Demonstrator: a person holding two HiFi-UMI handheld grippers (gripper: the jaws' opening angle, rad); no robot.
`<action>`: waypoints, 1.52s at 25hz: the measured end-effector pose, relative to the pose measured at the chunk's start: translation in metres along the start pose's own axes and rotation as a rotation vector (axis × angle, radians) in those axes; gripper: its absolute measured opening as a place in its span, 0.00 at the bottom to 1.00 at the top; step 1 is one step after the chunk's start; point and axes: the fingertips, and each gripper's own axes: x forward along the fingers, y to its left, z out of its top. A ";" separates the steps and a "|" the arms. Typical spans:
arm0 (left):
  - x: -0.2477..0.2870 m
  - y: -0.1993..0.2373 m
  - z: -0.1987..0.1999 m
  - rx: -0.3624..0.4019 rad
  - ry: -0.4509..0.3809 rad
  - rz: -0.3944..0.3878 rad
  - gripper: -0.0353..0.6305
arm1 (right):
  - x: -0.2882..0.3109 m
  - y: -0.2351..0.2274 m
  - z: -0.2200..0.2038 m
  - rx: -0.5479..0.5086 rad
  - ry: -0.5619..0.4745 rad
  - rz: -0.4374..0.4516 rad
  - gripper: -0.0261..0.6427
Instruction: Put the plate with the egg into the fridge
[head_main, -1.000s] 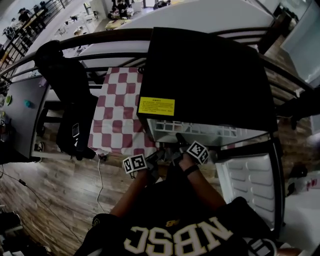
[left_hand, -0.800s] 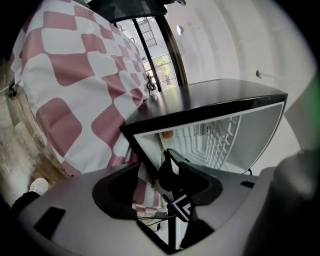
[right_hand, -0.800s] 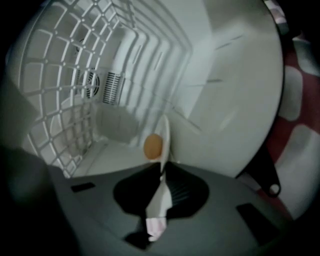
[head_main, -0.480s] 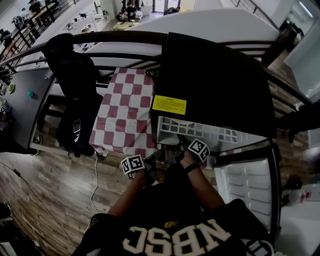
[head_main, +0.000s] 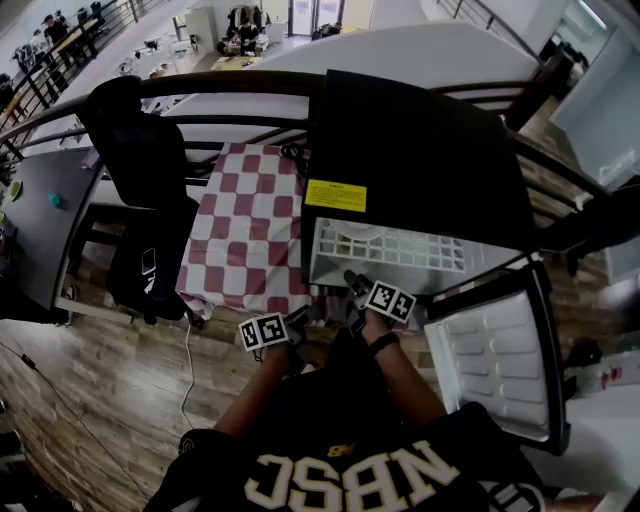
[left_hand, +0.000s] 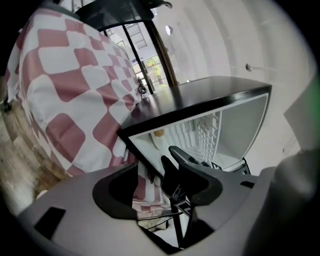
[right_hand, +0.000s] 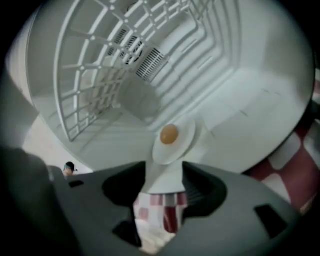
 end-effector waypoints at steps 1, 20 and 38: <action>-0.002 -0.006 -0.001 0.048 0.009 0.001 0.44 | -0.007 0.002 -0.002 -0.020 -0.006 0.003 0.37; -0.028 -0.204 0.007 1.031 -0.091 -0.125 0.15 | -0.204 0.159 0.039 -0.730 -0.503 -0.063 0.09; -0.065 -0.246 0.021 1.137 -0.289 -0.086 0.09 | -0.250 0.166 0.043 -0.763 -0.573 -0.147 0.08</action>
